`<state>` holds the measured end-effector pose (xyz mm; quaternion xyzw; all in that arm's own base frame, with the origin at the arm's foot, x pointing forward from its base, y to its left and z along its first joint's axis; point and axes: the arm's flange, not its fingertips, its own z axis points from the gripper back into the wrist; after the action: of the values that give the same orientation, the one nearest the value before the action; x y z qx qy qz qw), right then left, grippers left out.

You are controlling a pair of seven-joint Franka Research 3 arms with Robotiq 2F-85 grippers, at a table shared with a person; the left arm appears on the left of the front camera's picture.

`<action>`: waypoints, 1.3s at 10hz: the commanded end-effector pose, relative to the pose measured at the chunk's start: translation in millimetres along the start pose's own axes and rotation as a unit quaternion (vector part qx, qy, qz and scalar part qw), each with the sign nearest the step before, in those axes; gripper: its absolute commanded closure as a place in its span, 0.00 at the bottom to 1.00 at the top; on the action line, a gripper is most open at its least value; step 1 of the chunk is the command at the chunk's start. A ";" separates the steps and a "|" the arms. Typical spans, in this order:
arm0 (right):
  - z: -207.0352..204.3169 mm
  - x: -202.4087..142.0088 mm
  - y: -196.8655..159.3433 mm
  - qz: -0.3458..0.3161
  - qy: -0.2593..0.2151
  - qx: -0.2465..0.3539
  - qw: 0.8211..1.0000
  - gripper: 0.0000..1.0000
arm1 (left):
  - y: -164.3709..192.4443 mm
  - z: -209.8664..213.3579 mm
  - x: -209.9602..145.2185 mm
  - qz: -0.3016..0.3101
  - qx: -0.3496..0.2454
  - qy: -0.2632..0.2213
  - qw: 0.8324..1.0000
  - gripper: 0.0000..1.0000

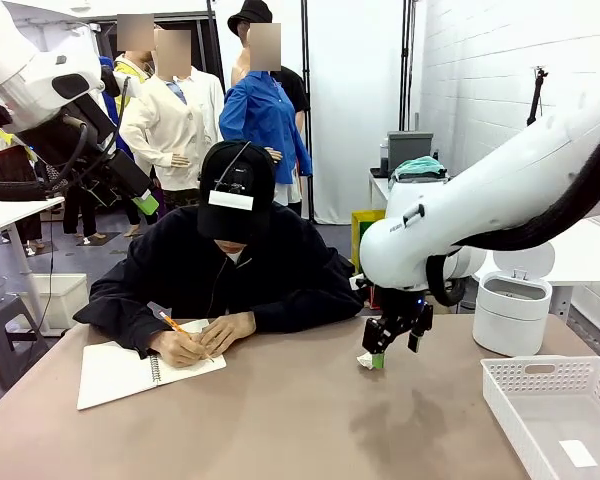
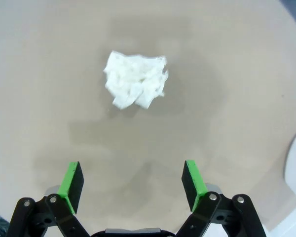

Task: Sort the paper based on its condition.
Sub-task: If a person hands you a paper, place it in the Organizing basket , and if it's crumpled, put it in the Trash can.

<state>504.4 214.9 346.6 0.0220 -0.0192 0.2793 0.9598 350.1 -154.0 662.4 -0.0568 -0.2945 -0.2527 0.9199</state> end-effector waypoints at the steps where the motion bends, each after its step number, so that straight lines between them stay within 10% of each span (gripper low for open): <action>1: -11.7 28.4 4.3 -0.040 -0.010 -0.042 0.998 0.00 | 1.2 0.8 -0.4 -0.002 0.005 0.000 1.000 0.00; 13: -51.4 71.5 4.2 -0.048 0.013 -0.036 0.998 0.00 | 1.2 0.8 -0.4 -0.002 0.005 0.000 1.000 0.00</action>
<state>562.7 259.3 298.2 -0.0146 -0.0087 0.2317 0.9726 350.2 -154.0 662.3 -0.0568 -0.2944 -0.2527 0.9199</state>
